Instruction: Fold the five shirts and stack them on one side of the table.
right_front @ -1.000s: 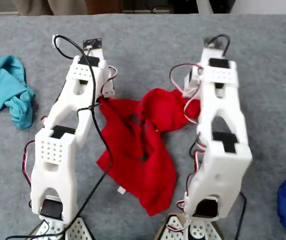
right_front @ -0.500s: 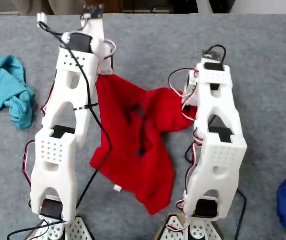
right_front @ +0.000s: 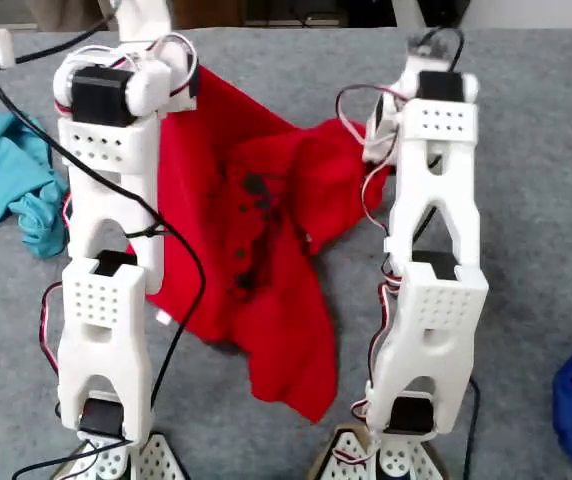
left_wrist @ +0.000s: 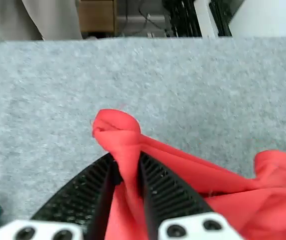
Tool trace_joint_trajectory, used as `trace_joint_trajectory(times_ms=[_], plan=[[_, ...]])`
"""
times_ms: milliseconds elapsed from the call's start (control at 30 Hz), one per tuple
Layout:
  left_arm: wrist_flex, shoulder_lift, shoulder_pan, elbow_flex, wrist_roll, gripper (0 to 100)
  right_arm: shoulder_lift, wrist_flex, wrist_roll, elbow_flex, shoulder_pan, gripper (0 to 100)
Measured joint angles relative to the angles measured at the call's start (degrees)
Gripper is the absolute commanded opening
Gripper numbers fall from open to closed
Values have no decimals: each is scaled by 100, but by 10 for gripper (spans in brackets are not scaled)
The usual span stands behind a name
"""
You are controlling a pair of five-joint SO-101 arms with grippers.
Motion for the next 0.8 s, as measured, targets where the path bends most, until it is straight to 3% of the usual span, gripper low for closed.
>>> trace_joint_trajectory(times_ms=[367, 800], plan=[[0, -1468, -501, -9, -791, 19, -44, 229, 0, -4202, 62, 5], [0, -3675, -791, -18, -1143, 18, -2356, 229, 0, -4352, 53, 5]])
